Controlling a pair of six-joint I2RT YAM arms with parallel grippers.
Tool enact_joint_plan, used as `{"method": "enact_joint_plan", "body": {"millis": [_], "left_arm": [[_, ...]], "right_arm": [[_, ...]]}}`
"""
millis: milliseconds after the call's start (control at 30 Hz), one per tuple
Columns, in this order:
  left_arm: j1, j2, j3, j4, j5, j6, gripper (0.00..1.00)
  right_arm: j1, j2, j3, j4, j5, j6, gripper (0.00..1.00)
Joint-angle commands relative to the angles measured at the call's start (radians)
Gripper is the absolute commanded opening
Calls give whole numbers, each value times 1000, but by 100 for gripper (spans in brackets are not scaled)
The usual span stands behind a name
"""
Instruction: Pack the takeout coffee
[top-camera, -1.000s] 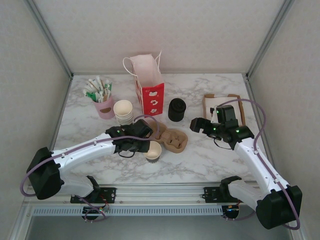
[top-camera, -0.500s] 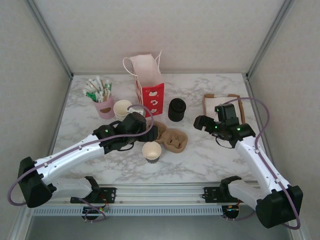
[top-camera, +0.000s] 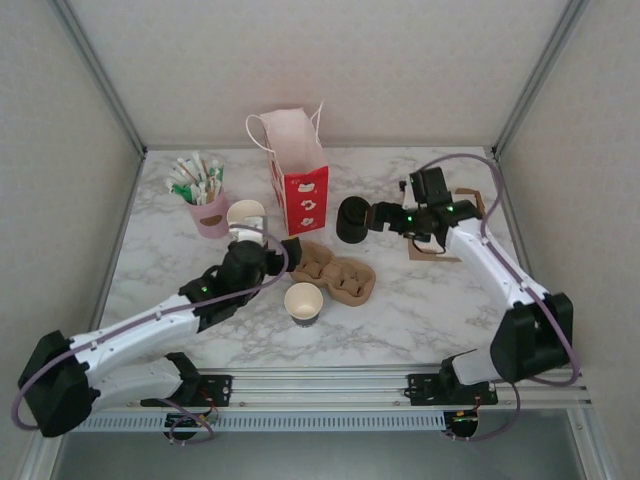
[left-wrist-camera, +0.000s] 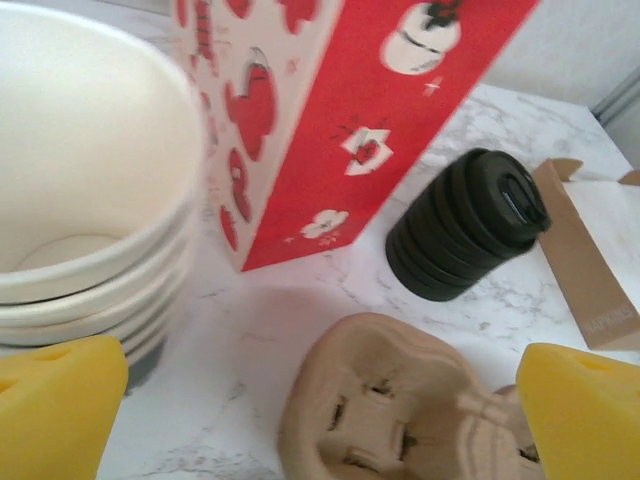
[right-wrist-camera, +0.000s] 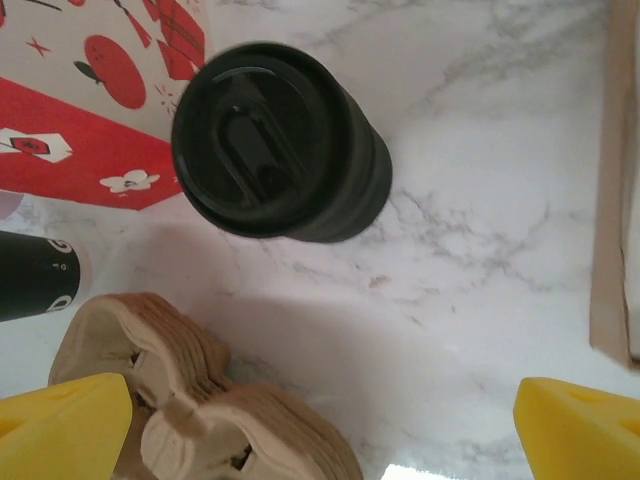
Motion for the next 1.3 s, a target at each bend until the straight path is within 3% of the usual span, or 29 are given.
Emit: {"method": "enact_joint_plan", "body": {"millis": [0, 200, 367, 567, 1267], "left_arm": [[74, -80, -98, 215, 90, 34, 100], [156, -139, -196, 311, 212, 4, 100], [163, -123, -197, 311, 221, -1, 100], [167, -116, -199, 317, 237, -3, 100], [167, -136, -211, 326, 230, 7, 100]], "right_arm": [[18, 79, 110, -44, 5, -103, 99], [43, 224, 237, -46, 37, -275, 98], [42, 326, 296, -13, 0, -357, 94], [48, 426, 379, -35, -64, -366, 99], [94, 528, 489, -111, 64, -410, 90]]}}
